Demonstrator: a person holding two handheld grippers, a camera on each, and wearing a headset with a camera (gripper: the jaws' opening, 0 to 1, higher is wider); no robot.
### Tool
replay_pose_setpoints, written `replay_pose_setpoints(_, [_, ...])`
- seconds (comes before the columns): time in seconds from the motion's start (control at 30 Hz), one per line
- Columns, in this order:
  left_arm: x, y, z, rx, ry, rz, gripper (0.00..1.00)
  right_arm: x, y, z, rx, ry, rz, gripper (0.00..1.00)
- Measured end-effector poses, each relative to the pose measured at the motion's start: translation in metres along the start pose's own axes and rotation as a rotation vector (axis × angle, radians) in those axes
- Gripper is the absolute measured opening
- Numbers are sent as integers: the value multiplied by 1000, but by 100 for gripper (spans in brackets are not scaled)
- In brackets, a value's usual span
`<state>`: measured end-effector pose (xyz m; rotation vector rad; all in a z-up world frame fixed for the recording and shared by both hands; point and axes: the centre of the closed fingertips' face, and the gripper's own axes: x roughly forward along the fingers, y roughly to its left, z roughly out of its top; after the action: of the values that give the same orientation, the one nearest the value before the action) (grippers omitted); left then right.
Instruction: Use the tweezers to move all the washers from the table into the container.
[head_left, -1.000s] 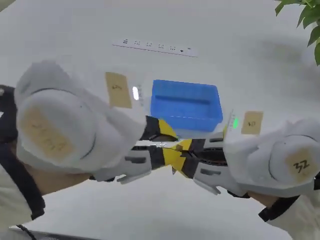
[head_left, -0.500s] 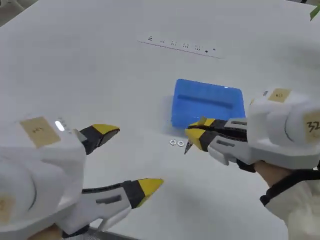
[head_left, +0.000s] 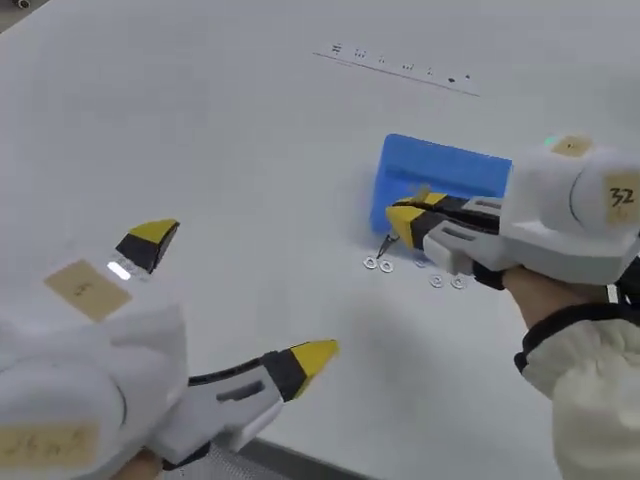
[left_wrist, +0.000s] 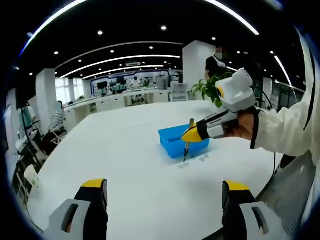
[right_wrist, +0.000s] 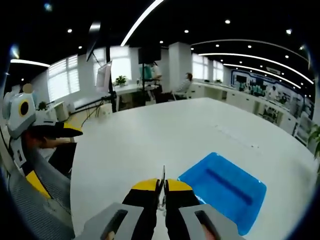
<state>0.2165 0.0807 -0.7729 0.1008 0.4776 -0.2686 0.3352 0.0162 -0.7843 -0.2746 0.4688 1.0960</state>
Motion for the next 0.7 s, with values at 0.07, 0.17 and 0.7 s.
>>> replay_pose_setpoints(0.07, [2,0,-3,43,19,11,98,2,-1,-2,-5,5,1,1])
replay_pose_setpoints(0.17, [4,-7,-3,45,9,-10,99,4,-2,-7,-6,12,0,1])
replay_pose_setpoints(0.7, [6,-14,-14,135,78,-22,97,14,-5,-14,4,16,-3,1])
